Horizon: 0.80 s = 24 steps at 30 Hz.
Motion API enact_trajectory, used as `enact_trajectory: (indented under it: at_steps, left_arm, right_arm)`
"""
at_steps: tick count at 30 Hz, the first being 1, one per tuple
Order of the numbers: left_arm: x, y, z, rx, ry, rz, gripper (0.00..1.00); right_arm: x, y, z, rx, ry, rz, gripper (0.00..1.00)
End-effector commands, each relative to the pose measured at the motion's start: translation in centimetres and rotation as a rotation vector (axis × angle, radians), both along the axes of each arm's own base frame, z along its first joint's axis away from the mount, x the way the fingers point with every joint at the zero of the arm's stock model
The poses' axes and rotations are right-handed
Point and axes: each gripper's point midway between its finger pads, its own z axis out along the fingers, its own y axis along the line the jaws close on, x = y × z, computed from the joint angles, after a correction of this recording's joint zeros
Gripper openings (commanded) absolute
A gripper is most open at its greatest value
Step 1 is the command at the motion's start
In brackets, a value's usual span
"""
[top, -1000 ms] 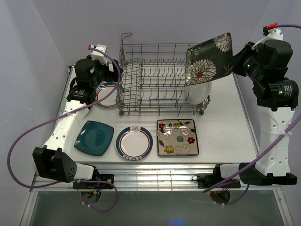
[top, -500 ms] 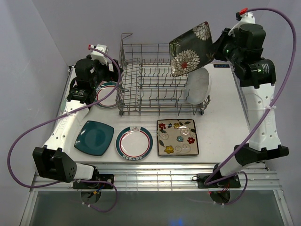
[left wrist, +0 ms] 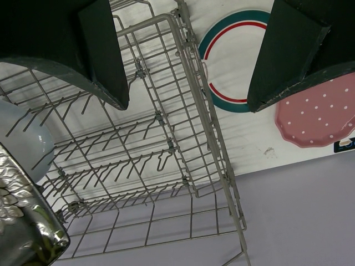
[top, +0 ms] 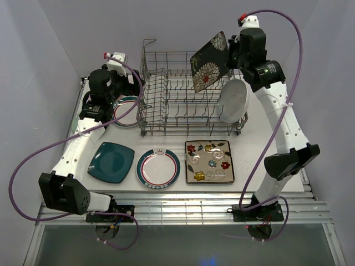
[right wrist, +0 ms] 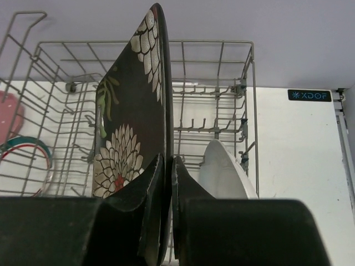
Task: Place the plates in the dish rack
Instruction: Insert the plate into the dish rack.
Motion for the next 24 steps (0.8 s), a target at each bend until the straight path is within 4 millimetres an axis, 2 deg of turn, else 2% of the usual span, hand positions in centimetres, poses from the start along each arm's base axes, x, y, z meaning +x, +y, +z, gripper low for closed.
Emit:
enact_trajectory:
  at_steps: [1, 7, 14, 23, 24]
  left_arm:
    - [-0.1, 0.3, 0.6, -0.005, -0.021, 0.009, 0.98]
    - [0.0, 0.3, 0.4, -0.003, -0.018, 0.008, 0.98]
    - [0.2, 0.2, 0.0, 0.002, -0.009, 0.006, 0.98]
    - [-0.2, -0.1, 0.2, -0.006, -0.001, -0.017, 0.98]
    - [-0.3, -0.1, 0.0, -0.007, 0.002, -0.017, 0.98]
  right_arm:
    - [1.0, -0.4, 9.9, 0.078, -0.343, -0.088, 0.08]
    - [3.3, -0.4, 8.6, 0.025, -0.352, -0.171, 0.08]
    - [4.5, -0.3, 8.2, -0.084, -0.396, -0.240, 0.08]
    - [6.0, -1.5, 8.2, -0.254, -0.460, -0.314, 0.08]
    - [6.3, -1.4, 7.7, -0.274, -0.456, -0.314, 0.08]
